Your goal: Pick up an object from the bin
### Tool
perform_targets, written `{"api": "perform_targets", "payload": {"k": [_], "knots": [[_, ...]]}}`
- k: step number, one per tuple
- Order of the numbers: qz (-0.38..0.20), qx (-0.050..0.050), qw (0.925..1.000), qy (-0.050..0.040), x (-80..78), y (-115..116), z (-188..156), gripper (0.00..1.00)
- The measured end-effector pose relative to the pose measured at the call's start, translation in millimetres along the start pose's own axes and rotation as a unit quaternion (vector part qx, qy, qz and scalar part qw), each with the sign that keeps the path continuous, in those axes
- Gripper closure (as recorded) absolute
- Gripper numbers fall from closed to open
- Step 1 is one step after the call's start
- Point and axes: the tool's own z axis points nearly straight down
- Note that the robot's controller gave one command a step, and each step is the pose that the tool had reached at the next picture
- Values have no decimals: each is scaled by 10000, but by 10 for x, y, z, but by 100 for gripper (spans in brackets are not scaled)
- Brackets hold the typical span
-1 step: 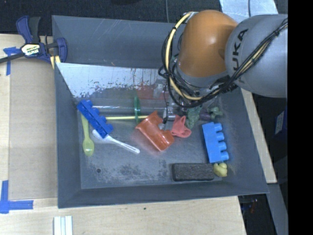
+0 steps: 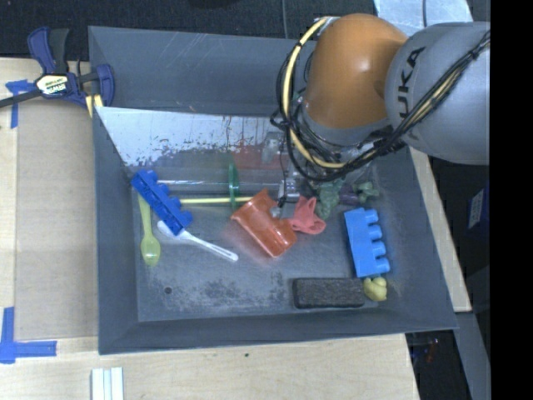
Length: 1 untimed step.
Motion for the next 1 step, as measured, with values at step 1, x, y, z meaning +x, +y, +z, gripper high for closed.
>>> {"api": "perform_targets", "payload": {"k": [1], "knots": [[344,-4,9994,-23,49,-303,509,0]]}}
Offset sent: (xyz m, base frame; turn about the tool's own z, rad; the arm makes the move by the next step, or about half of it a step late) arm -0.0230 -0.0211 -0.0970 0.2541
